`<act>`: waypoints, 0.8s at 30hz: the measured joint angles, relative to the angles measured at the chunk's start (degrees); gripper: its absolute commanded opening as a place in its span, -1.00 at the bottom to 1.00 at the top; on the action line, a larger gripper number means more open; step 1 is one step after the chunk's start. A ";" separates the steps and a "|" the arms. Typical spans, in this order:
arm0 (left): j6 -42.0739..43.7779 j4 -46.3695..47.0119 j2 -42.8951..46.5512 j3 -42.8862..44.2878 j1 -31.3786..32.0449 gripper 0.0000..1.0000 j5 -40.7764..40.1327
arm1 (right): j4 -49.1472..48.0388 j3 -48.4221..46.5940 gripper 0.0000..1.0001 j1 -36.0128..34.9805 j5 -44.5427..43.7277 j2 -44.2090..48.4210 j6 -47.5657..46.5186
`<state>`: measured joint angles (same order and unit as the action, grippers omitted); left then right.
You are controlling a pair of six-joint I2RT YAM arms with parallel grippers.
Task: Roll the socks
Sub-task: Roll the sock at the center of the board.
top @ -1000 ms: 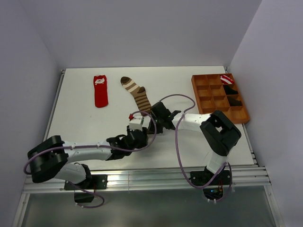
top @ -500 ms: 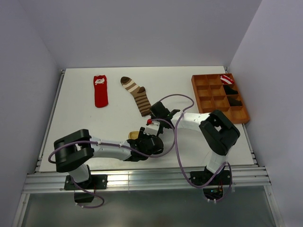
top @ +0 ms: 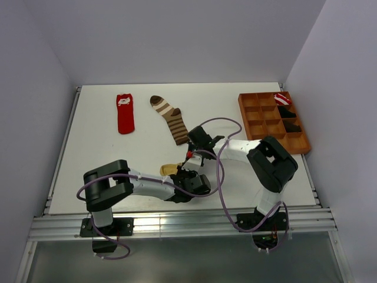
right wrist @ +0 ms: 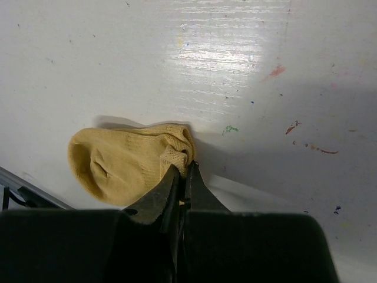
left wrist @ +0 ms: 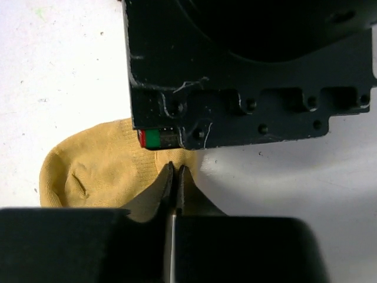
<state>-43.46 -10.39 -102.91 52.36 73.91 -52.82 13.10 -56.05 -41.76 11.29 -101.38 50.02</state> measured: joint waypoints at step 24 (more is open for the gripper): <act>-12.04 11.89 24.44 -22.34 -12.83 -0.99 23.21 | -17.84 11.23 0.42 -0.22 -2.93 18.18 2.23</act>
<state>-55.51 1.50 -78.48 30.02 61.08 -29.61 -4.73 -44.82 -41.98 8.36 -83.20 52.25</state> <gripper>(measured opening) 0.030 0.690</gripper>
